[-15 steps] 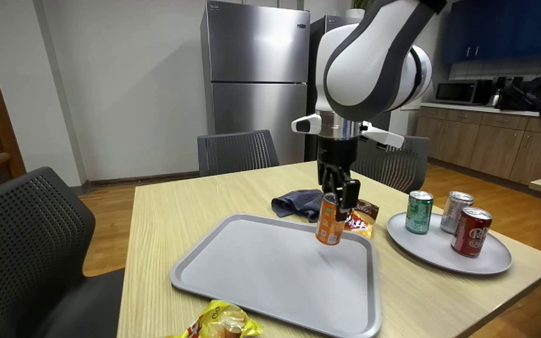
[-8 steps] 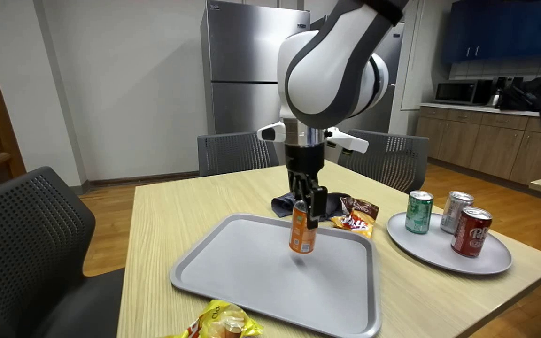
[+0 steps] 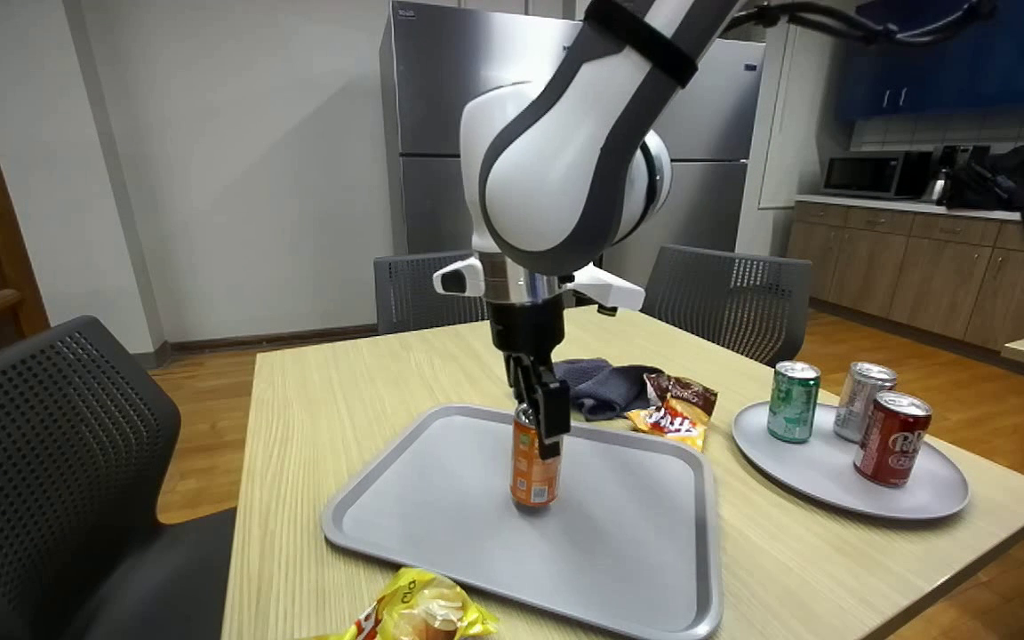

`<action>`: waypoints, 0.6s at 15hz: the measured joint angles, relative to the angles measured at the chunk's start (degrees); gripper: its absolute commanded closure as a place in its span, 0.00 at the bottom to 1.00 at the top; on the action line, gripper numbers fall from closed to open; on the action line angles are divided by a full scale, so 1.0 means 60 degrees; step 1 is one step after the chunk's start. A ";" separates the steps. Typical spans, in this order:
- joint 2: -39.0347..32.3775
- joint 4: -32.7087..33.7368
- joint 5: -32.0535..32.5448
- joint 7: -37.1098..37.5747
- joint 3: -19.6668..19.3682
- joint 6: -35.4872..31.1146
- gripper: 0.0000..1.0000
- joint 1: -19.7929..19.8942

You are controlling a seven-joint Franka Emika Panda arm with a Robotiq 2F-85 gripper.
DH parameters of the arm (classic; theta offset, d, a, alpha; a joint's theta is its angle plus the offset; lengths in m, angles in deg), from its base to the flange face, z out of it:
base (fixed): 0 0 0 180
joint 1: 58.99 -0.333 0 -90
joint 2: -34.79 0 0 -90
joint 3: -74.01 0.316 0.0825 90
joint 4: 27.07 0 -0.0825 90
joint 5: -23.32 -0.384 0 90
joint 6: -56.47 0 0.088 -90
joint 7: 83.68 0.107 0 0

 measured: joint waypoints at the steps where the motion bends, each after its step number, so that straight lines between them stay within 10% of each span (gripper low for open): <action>1: -0.0090 0.0082 0.0066 0.0115 0.0007 0.0063 0.62 -0.0072; 7: -0.0323 0.0341 0.0176 0.0404 0.0068 0.0330 0.62 -0.0258; 8: -0.0324 0.0349 0.0177 0.0413 0.0077 0.0348 0.12 -0.0258; 9: -0.0324 0.0355 0.0180 0.0416 0.0082 0.0370 0.10 -0.0258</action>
